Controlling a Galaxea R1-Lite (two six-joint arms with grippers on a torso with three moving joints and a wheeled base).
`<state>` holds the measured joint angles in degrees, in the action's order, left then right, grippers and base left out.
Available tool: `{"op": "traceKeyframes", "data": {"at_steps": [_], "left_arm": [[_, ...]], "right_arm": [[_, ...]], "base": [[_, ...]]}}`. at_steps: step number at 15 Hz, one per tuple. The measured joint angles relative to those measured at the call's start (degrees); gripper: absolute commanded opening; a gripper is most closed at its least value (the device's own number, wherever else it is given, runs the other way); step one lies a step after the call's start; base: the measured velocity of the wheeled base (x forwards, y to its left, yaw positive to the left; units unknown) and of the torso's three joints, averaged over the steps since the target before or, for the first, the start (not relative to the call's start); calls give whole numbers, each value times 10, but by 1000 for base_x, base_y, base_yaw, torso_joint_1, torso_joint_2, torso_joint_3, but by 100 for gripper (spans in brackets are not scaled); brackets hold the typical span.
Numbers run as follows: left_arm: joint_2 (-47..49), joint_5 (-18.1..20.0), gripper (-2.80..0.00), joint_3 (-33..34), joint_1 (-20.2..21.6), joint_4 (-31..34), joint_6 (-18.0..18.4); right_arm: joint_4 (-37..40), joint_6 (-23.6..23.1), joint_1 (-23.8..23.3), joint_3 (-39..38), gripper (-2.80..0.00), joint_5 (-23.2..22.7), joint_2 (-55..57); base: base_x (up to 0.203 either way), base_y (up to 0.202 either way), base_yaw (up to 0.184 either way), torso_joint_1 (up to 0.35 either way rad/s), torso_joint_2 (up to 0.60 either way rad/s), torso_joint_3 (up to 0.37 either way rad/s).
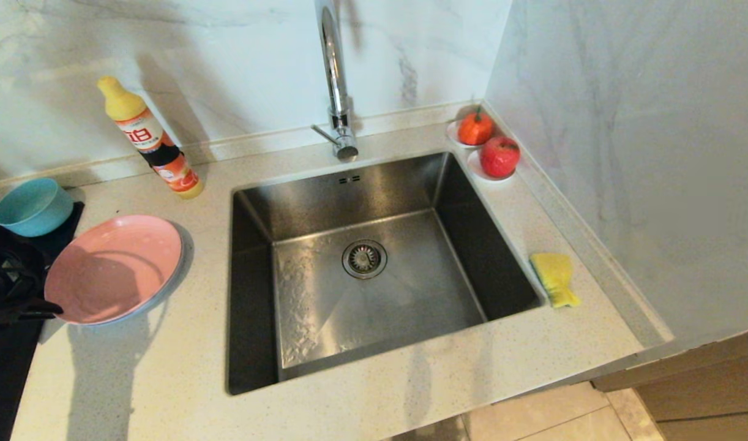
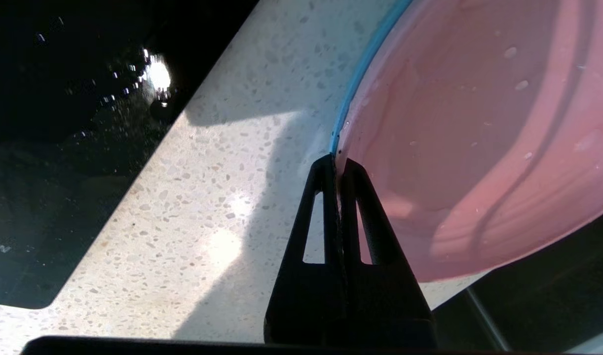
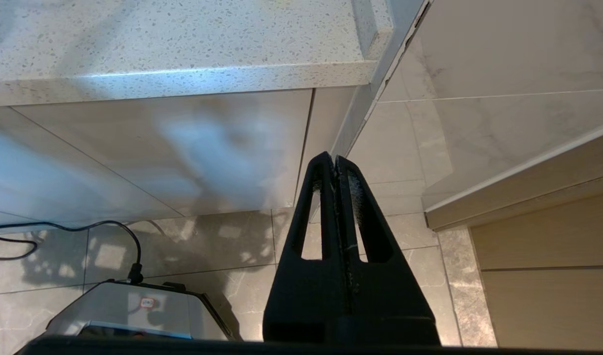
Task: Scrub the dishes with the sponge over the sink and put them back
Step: Place the plate on the plate
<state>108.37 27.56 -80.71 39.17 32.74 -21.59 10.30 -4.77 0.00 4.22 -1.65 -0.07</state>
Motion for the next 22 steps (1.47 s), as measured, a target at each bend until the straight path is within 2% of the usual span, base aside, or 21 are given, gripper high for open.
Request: {"op": "traceKeyframes", "data": {"at_steps": [5, 11, 17, 18, 22], "left_arm": [[5, -4, -280, -1, 6, 0, 2], [6, -6, -280, -35, 11, 23, 1], [13, -5, -280, -31, 10, 24, 4], [14, -5, 0, -31, 10, 23, 5], [15, -6, 0, -35, 11, 25, -1]], "right_arm": [[0, 0, 0, 0, -280, 0, 0], [0, 0, 0, 0, -280, 0, 0], [0, 0, 0, 0, -280, 0, 0], [0, 0, 0, 0, -280, 0, 0], [0, 0, 0, 0, -280, 0, 0]], "base": [[0, 0, 0, 0, 0, 0], [0, 0, 0, 0, 0, 0], [0, 0, 0, 0, 0, 0], [0, 0, 0, 0, 0, 0], [0, 0, 0, 0, 0, 0]]}}
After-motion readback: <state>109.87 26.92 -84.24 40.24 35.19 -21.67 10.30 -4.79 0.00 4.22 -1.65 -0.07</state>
